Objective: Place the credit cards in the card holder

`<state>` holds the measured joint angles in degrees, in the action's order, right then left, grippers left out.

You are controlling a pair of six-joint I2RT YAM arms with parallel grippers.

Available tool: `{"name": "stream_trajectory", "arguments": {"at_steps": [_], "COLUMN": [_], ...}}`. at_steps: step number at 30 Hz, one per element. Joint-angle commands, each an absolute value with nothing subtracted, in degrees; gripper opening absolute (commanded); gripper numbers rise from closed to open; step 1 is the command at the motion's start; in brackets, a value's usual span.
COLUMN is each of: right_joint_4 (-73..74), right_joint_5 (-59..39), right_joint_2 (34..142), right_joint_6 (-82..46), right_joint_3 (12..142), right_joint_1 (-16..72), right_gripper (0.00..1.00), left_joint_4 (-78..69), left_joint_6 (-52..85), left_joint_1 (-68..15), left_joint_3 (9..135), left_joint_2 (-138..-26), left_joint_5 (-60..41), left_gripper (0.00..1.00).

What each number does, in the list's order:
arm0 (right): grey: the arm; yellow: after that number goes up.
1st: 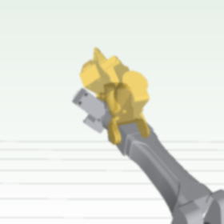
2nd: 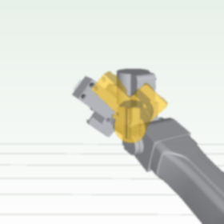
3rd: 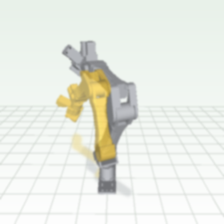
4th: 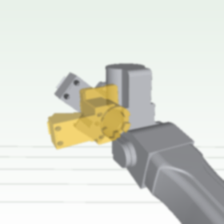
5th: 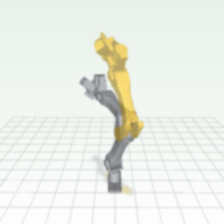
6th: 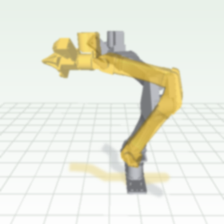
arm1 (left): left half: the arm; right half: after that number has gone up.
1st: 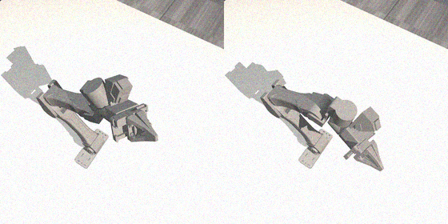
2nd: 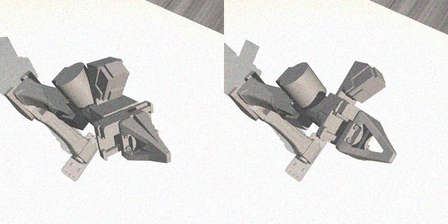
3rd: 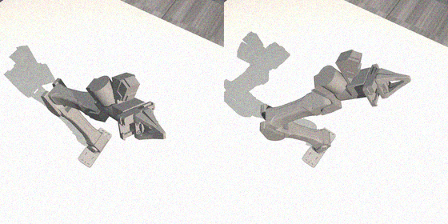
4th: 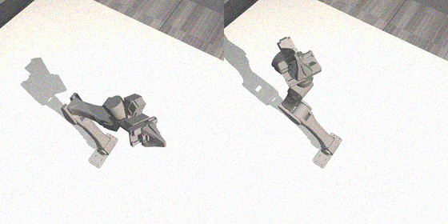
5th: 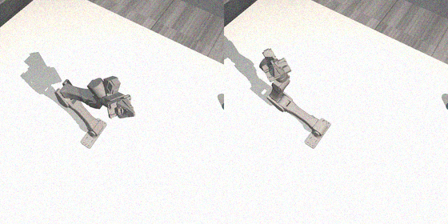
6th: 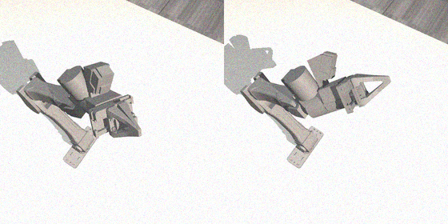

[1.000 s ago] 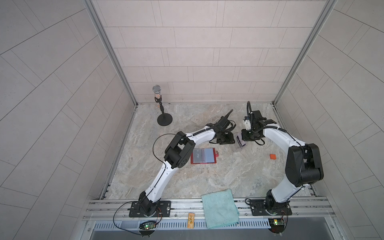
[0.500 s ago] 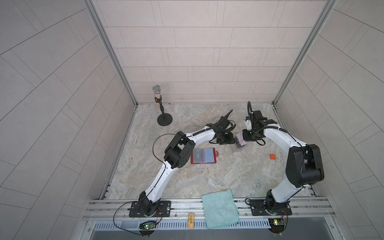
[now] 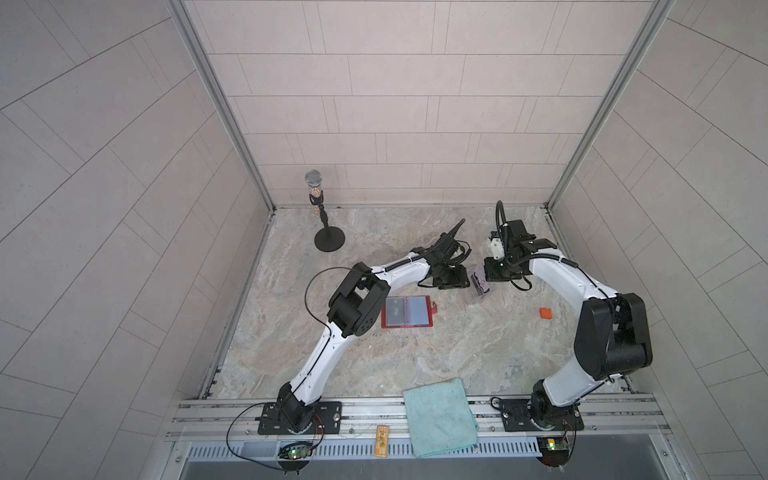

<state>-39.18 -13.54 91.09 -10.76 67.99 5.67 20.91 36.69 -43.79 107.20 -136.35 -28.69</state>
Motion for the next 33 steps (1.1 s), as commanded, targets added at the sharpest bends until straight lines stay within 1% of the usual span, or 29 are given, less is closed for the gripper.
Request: {"name": "stream_trajectory", "arguments": {"at_steps": [1, 6, 8, 10, 13, 17, 23, 29, 33], "right_joint_4": [-41.0, -41.9, -42.3, -42.5, -42.4, -41.6, -37.7, -31.3, -25.5], "right_joint_5": [-12.3, -15.4, -16.4, -17.5, -19.6, -23.1, -29.4, -33.0, -33.9], "right_joint_2": [87.2, 83.8, 82.7, 81.7, 80.5, 78.6, 76.5, 77.0, 78.2], "right_joint_6": [-11.2, -12.3, -12.5, -12.6, -13.0, -14.0, -17.1, -22.3, -26.5], "right_joint_3": [67.4, 67.7, 67.8, 67.9, 67.6, 66.2, 62.5, 58.7, 56.5], "right_joint_1": [5.0, 5.0, 4.9, 5.0, 5.1, 5.3, 7.5, 14.0, 18.6], "right_gripper": [0.0, 0.0, 0.0, 0.0, 0.0, 0.0, 0.0, 0.0, 0.0], "left_joint_4": [24.8, 23.7, 23.3, 23.4, 23.6, 22.0, 20.2, 20.9, 20.2], "left_joint_6": [36.3, 35.1, 34.5, 33.5, 31.4, 28.9, 26.7, 24.9, 24.5], "left_joint_1": [-43.3, -43.3, -43.3, -43.1, -42.6, -40.7, -35.5, -30.4, -27.8], "left_joint_3": [105.1, 105.9, 105.7, 104.9, 101.8, 92.5, 76.3, 61.6, 53.6], "left_joint_2": [-133.5, -129.7, -127.8, -125.5, -120.7, -112.0, -98.2, -87.2, -82.7], "left_joint_5": [-31.1, -34.5, -35.2, -34.8, -31.2, -26.5, -22.0, -19.5, -19.0], "left_gripper": [0.56, 0.62, 0.62, 0.63, 0.63, 0.63, 0.63, 0.62, 0.61]}}
